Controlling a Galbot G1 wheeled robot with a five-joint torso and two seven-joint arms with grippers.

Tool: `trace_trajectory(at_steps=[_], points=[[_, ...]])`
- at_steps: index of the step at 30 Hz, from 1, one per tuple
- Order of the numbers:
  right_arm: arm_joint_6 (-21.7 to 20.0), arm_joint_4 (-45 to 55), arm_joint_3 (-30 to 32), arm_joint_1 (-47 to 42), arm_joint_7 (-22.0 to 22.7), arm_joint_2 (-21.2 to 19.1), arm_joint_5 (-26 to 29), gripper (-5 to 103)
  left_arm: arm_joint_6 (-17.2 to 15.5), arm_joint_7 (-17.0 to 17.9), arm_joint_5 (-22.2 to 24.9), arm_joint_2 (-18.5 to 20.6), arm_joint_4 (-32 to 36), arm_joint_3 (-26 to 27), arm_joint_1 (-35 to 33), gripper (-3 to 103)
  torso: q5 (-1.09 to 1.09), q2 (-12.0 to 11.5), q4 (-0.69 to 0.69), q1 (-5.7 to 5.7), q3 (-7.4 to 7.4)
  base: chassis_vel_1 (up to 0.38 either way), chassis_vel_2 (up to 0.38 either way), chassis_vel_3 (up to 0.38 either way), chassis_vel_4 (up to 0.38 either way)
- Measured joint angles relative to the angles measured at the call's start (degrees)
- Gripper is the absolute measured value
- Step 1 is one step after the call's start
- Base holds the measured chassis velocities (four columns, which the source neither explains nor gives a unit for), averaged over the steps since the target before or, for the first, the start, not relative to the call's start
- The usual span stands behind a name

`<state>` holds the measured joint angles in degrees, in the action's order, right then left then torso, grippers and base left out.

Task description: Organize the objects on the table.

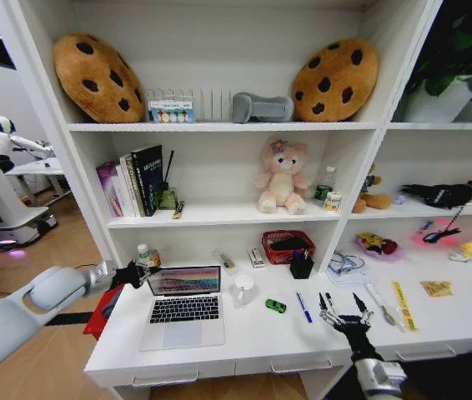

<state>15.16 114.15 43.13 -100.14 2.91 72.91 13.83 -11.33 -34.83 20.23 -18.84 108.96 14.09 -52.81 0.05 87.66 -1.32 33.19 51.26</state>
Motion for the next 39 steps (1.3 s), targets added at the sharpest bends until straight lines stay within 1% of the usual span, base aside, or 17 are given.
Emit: trace_trajectory(at_steps=[2, 6, 7, 8, 10, 11, 13, 14, 15, 17, 22, 24, 25, 27, 32, 34, 39], points=[[0.04, -0.61, -0.38, 0.20, 0.00, 0.13, -0.03, 100, 0.01, -1.15, -0.94, 1.19, 0.06, 4.44, -2.85, 0, -0.05, 0.00, 0.04, -0.01, -0.01, 0.000, 0.000, 0.000, 0.000], [0.04, -1.12, -0.94, 0.72, 0.00, 0.17, -0.05, 100, 0.05, -0.76, -0.67, 1.66, -0.14, 5.93, -3.29, 0, -0.03, 0.01, 0.05, -0.01, 0.00, 0.000, 0.000, 0.000, 0.000], [0.04, -1.32, -1.04, 0.98, 0.00, 0.16, -0.05, 100, -0.02, -0.27, -0.51, 1.57, -0.50, 4.67, -1.91, 0, -0.04, 0.01, 0.05, -0.01, 0.00, 0.000, 0.000, 0.000, 0.000], [0.04, -1.32, -1.04, 0.98, 0.00, 0.16, -0.05, 100, -0.02, -0.27, -0.51, 1.57, -0.50, 4.67, -1.91, 0, -0.04, 0.01, 0.05, -0.01, 0.00, 0.000, 0.000, 0.000, 0.000], [0.04, -1.59, -0.94, 1.18, 0.00, 0.14, 0.03, 100, -0.43, 0.27, -0.53, 0.23, -1.59, -2.50, 4.78, 0, -0.04, 0.01, 0.05, -0.01, 0.00, 0.000, 0.000, 0.000, 0.000], [0.04, -1.59, -0.94, 1.18, 0.00, 0.14, 0.03, 100, -0.43, 0.27, -0.53, 0.23, -1.59, -2.50, 4.78, 0, -0.04, 0.01, 0.05, -0.01, 0.00, 0.000, 0.000, 0.000, 0.000], [0.34, -1.82, -0.24, 0.81, -0.05, 0.20, 0.15, 100, -0.98, 0.52, -0.85, -2.04, -2.76, -9.85, 12.09, 0, -0.05, 0.00, 0.02, 0.00, 0.00, 0.000, 0.000, 0.000, 0.000], [0.34, -1.82, -0.24, 0.81, -0.05, 0.20, 0.15, 100, -0.98, 0.52, -0.85, -2.04, -2.76, -9.85, 12.09, 0, -0.05, 0.00, 0.02, 0.00, 0.00, 0.000, 0.000, 0.000, 0.000], [0.56, -1.94, 0.14, 0.55, -0.08, 0.29, 0.20, 100, -1.44, 0.55, -1.00, -3.12, -3.11, -12.64, 14.92, 0, -0.05, 0.00, 0.01, -0.01, 0.00, 0.000, 0.000, 0.000, 0.000], [0.91, -2.05, 0.80, 0.12, -0.11, 0.50, 0.39, 100, -1.89, 0.08, -1.01, -3.99, -3.10, -15.20, 17.50, 0, -0.05, 0.00, 0.00, 0.00, 0.00, 0.000, 0.000, 0.000, 0.000], [1.31, -2.32, 1.15, -0.08, -0.15, 0.64, 0.50, 100, -1.80, -1.47, -1.46, -3.92, -3.02, -16.48, 18.36, 0, -0.05, 0.00, 0.03, 0.00, 0.00, 0.000, 0.000, 0.000, 0.000], [1.45, -2.49, 1.18, -0.05, -0.17, 0.81, 0.51, 100, -1.08, -3.25, -2.00, -3.61, -3.27, -16.84, 18.39, 0, -0.05, 0.00, 0.03, 0.00, 0.00, 0.000, 0.000, 0.000, 0.000], [1.45, -2.49, 1.18, -0.05, -0.17, 0.81, 0.51, 100, -1.08, -3.25, -2.00, -3.61, -3.27, -16.84, 18.39, 0, -0.05, 0.00, 0.03, 0.00, 0.00, 0.000, 0.000, 0.000, 0.000], [1.53, -2.51, 1.18, -0.05, -0.17, 1.00, 0.50, 100, -0.46, -4.90, -2.27, -3.00, -3.34, -17.31, 18.81, 0, -0.05, 0.00, 0.04, 0.00, 0.00, 0.000, 0.000, 0.000, 0.000], [1.77, -2.78, 1.17, -0.17, -0.21, 1.29, 0.35, 100, 0.35, -6.63, -2.31, -2.58, -3.35, -18.54, 19.93, 0, -0.05, 0.00, 0.03, 0.00, 0.00, 0.000, 0.000, 0.000, 0.000], [1.94, -2.93, 1.17, -0.21, -0.24, 1.54, 0.27, 100, 0.94, -8.23, -2.34, -2.38, -3.32, -20.78, 21.98, 0, -0.05, 0.00, 0.04, -0.01, 0.00, 0.000, 0.000, 0.000, 0.000], [2.13, -3.12, 1.18, -0.21, -0.24, 1.78, 0.14, 100, 1.11, -9.07, -2.34, -3.07, -3.39, -23.22, 24.49, 0, -0.05, 0.00, 0.03, -0.01, 0.00, 0.000, 0.000, 0.000, 0.000]])
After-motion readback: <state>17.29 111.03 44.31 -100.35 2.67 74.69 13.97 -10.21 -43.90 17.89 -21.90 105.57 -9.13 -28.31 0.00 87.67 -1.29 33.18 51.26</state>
